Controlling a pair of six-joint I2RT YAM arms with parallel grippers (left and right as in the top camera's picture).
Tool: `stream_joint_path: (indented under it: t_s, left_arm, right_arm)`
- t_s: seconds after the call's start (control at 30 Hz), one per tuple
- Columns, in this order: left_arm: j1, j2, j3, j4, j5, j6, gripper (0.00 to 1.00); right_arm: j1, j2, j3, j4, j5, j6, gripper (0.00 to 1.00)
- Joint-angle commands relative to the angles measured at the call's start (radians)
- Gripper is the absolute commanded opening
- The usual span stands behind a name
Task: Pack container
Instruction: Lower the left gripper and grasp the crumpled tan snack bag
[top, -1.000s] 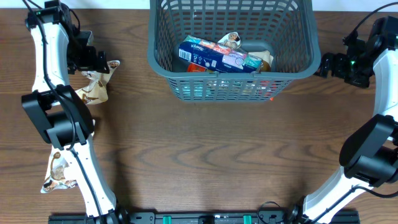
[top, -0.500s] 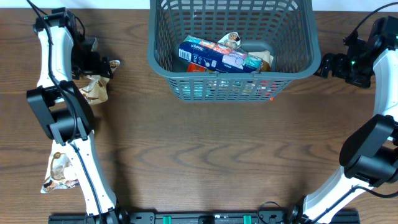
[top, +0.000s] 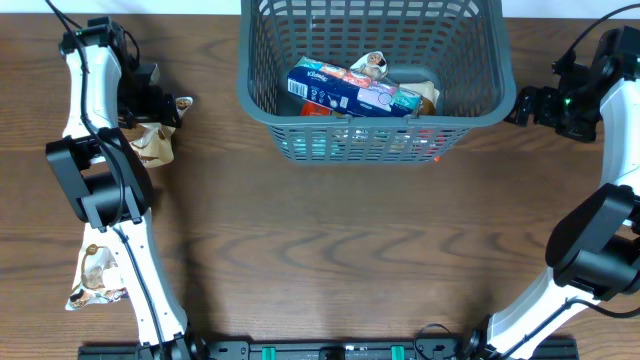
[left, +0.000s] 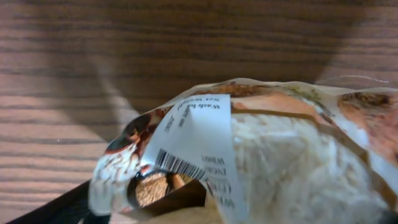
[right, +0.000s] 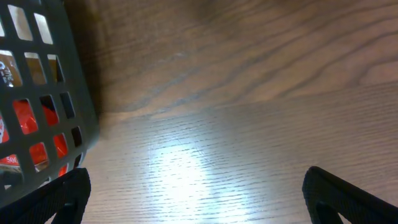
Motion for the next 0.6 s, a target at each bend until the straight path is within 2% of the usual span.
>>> stream_joint_path:
  t_s: [0.0, 0.2, 0.37, 0.57]
  left_arm:
    - [-0.001, 0.017, -0.058, 0.008, -0.005, 0.003, 0.77]
    - [-0.002, 0.017, -0.165, 0.020, -0.004, 0.002, 0.52]
    - [-0.004, 0.010, -0.171, -0.021, -0.004, 0.002, 0.26]
    - [-0.027, -0.058, -0.156, -0.066, -0.003, 0.002, 0.12]
  right_arm:
    - [0.012, -0.002, 0.006, -0.008, 0.027, -0.016, 0.99]
    - [0.012, -0.016, 0.007, -0.008, 0.036, -0.018, 0.99]
    - [0.012, -0.027, 0.007, -0.005, 0.036, -0.018, 0.99]
    - [0.012, -0.033, 0.007, -0.005, 0.036, -0.018, 0.99]
